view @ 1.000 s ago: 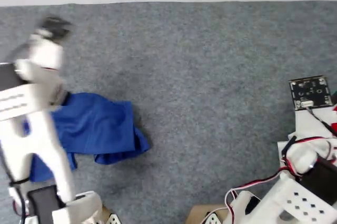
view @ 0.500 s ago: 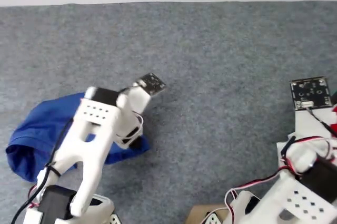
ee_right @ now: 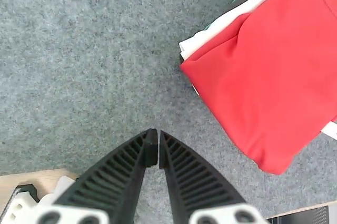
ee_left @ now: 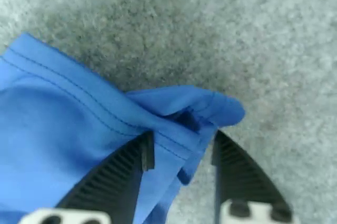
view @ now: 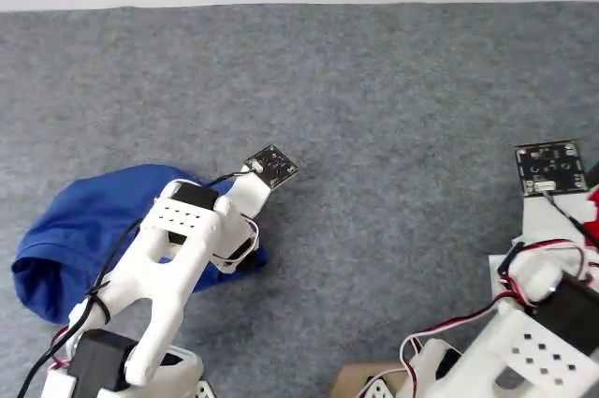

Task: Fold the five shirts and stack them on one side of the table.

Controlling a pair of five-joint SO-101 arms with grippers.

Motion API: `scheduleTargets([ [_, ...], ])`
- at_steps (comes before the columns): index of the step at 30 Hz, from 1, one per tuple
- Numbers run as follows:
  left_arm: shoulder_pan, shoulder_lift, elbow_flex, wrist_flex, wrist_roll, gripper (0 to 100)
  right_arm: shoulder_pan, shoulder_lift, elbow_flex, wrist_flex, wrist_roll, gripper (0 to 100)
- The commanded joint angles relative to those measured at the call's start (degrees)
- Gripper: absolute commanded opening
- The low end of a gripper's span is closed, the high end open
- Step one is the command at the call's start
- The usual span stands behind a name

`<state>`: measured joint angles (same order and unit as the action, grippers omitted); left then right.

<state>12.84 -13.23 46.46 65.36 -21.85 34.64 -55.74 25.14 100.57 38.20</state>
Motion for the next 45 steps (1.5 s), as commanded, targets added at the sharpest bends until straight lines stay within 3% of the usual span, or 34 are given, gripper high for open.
scheduleTargets([
  [1,-2.55,-2.20,-1.27,-0.79,-3.34,8,-0.22,-0.57,-0.35,2.15,-0.53,1.5],
  [4,-6.42,-2.46,-2.95,0.53,-8.00,0,-0.22,-0.57,-0.35,2.07,-0.53,1.5],
  [11,-14.77,-2.73,-14.02,12.92,-9.32,1,-0.48,-0.57,-0.35,1.89,-0.44,1.5],
  [17,-13.10,-2.46,-18.51,20.66,-9.23,1,-0.57,-0.13,-0.35,1.80,-0.44,1.5],
  [22,-9.49,-2.29,-18.33,22.77,-8.97,12,-0.57,-0.04,-0.35,1.80,-0.44,1.5],
  [27,-4.57,-2.20,-15.69,21.63,-5.89,18,-0.57,-0.04,-0.35,1.80,-0.44,1.5],
  [31,-1.23,-2.20,-8.66,15.56,-5.71,19,-0.57,-0.04,-0.35,1.80,-0.44,1.5],
  [42,-6.33,-0.97,0.75,0.00,-5.80,18,-0.57,-0.13,-0.35,1.98,-0.44,1.5],
  [45,-6.59,1.76,0.13,-0.53,-5.98,11,-0.57,-0.13,-0.35,1.89,-0.44,1.5],
])
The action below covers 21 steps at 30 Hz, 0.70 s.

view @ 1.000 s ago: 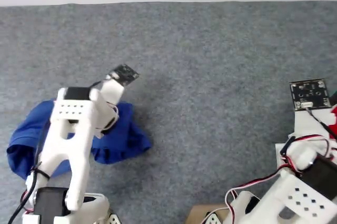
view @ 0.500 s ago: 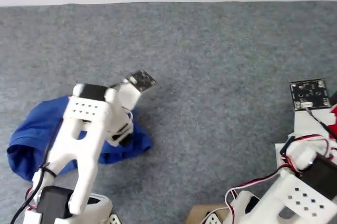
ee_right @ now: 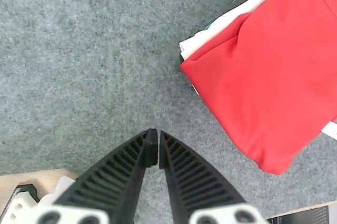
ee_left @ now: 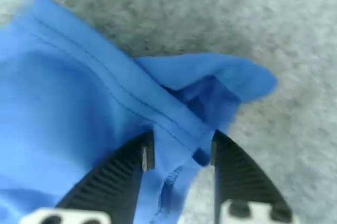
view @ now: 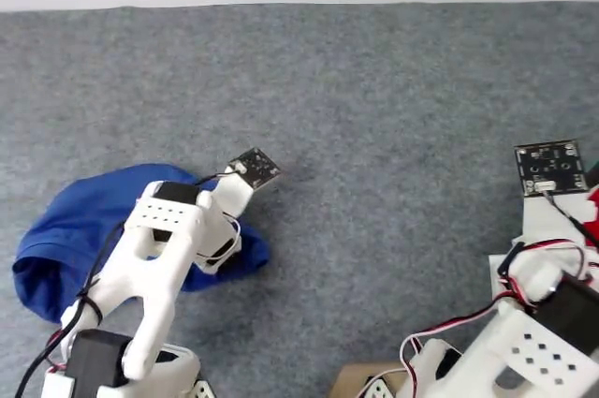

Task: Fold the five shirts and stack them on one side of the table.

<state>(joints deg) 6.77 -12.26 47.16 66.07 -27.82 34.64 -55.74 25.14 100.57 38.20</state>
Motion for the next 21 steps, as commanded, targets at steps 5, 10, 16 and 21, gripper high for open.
scheduleTargets([
  [5,-0.35,2.11,-4.88,2.46,0.09,1,-0.57,-0.04,-0.35,1.89,-0.44,1.5],
  [10,-0.44,-0.44,-9.98,9.14,0.18,1,-0.57,-0.22,-0.35,1.89,-0.44,1.5],
  [16,-0.88,-8.62,-16.48,16.97,0.18,1,-0.57,-0.48,-0.35,1.98,-0.53,1.5],
  [21,-0.88,-14.42,-18.59,20.66,0.18,1,-0.57,-0.48,-0.35,1.98,-0.62,1.5],
])
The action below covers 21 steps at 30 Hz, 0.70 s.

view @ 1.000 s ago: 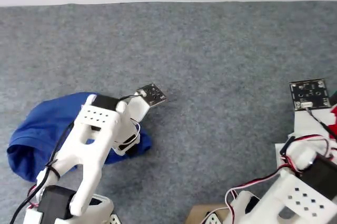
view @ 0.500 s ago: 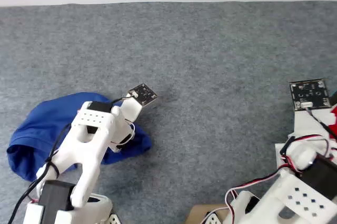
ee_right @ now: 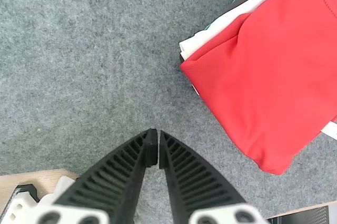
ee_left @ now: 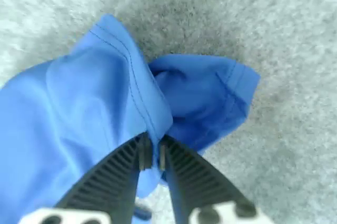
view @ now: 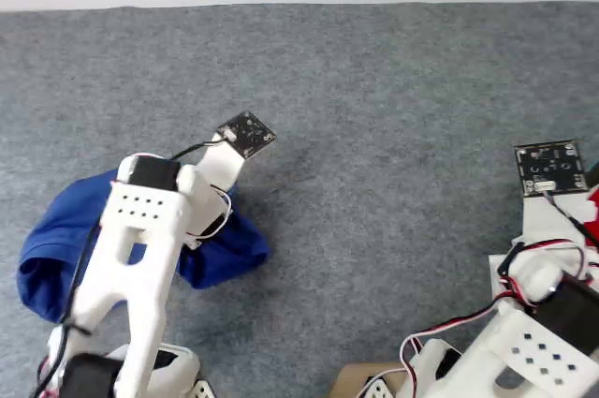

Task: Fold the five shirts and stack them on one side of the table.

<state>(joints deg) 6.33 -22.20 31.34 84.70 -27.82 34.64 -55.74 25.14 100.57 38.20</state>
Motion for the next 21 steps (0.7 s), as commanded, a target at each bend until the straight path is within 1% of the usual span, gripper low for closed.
scheduleTargets([
  [1,-0.53,-5.19,-2.77,2.46,0.18,1,-0.57,-0.48,-0.35,1.98,-0.70,1.5],
  [4,-3.08,-7.30,-2.86,3.52,0.18,1,-0.57,-0.48,-0.35,1.98,-0.62,1.5],
  [13,-15.91,-11.16,-2.51,4.84,-0.09,1,-0.84,-0.04,-0.35,1.80,-0.79,1.5],
  [16,-18.81,-11.25,-2.42,5.10,0.00,1,-5.14,-0.04,-0.35,1.89,-0.97,1.5],
  [21,-23.12,-11.25,-2.42,5.54,0.26,1,-18.86,0.04,-0.35,1.71,-7.03,1.5],
])
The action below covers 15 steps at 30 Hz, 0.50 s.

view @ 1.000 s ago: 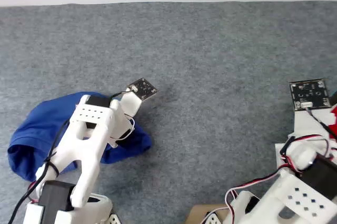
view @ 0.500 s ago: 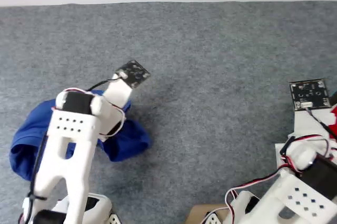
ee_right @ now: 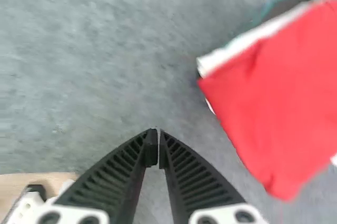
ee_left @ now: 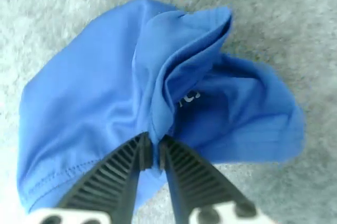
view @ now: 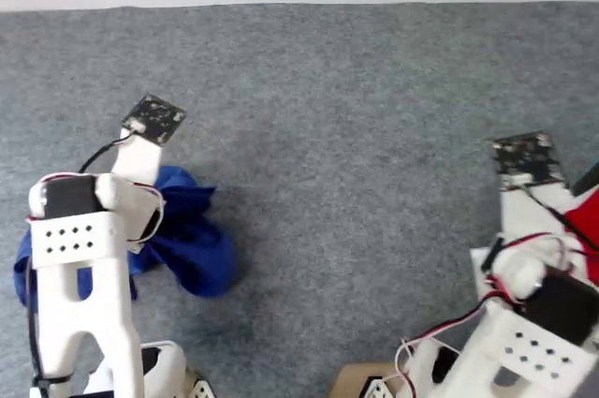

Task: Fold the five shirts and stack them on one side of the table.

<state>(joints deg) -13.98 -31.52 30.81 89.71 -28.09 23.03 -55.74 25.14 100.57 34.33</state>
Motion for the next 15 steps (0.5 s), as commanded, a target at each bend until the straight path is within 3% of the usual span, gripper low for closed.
scheduleTargets([
  [1,-4.13,-1.93,-1.89,0.53,0.53,1,-9.98,0.04,-0.35,1.63,-4.31,1.5],
  [8,-11.43,-1.67,-1.89,1.76,0.44,1,-22.55,4.18,1.85,-1.01,-10.46,1.5],
  [15,-9.32,-1.85,1.63,1.76,0.26,1,-24.66,10.95,-0.79,-1.10,-13.54,1.3],
])
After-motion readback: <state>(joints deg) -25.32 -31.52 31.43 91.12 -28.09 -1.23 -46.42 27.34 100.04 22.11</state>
